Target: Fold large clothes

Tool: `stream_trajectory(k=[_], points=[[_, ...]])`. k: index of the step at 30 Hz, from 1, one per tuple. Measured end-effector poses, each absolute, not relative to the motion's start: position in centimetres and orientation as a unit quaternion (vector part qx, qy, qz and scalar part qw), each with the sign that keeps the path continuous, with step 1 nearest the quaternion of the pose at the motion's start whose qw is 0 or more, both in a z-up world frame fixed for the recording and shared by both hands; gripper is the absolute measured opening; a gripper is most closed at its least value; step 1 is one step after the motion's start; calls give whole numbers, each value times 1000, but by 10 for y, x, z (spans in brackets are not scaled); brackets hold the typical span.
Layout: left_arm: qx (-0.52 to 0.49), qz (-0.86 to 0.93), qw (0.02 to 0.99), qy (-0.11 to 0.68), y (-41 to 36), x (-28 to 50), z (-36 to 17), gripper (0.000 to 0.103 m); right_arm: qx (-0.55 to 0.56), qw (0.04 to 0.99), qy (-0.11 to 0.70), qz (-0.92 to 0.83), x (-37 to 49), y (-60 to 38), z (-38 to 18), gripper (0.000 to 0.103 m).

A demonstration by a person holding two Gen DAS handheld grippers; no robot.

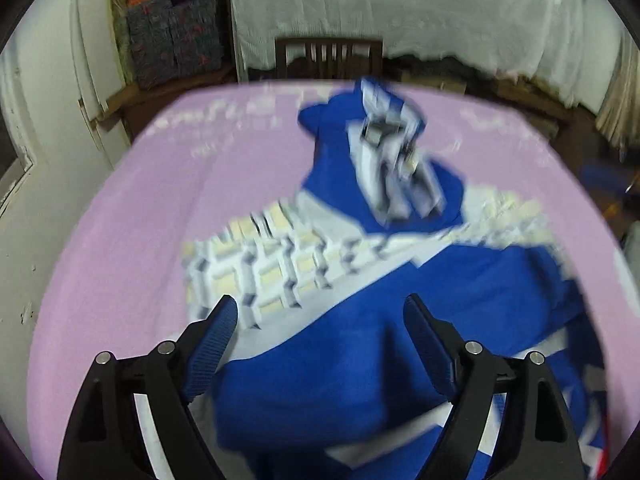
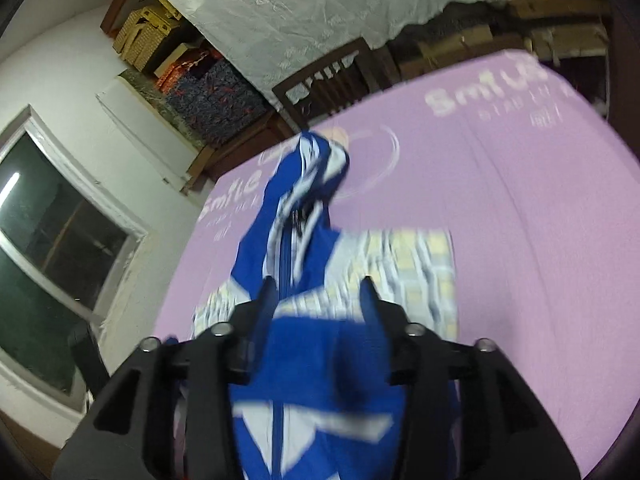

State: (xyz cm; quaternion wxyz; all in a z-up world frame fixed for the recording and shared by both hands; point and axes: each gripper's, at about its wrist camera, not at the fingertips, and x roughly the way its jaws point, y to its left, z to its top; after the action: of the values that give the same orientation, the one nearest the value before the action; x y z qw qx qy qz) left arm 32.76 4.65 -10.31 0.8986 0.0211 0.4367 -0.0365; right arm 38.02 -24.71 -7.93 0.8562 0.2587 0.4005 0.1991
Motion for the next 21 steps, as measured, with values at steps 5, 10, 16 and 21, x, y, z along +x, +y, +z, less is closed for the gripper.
stream_trajectory(k=[5, 10, 16, 21], points=[[-7, -41, 888, 458, 66, 332, -120, 93, 253, 859, 410, 173, 445, -214, -79, 49], [-28, -56, 887, 458, 84, 322, -120, 93, 278, 861, 408, 120, 509, -190, -114, 60], [8, -41, 889, 455, 70, 320, -124, 98, 312, 847, 417, 108, 571, -164, -158, 60], [0, -38, 888, 458, 73, 322, -124, 100, 312, 850, 410, 107, 603, -147, -177, 41]])
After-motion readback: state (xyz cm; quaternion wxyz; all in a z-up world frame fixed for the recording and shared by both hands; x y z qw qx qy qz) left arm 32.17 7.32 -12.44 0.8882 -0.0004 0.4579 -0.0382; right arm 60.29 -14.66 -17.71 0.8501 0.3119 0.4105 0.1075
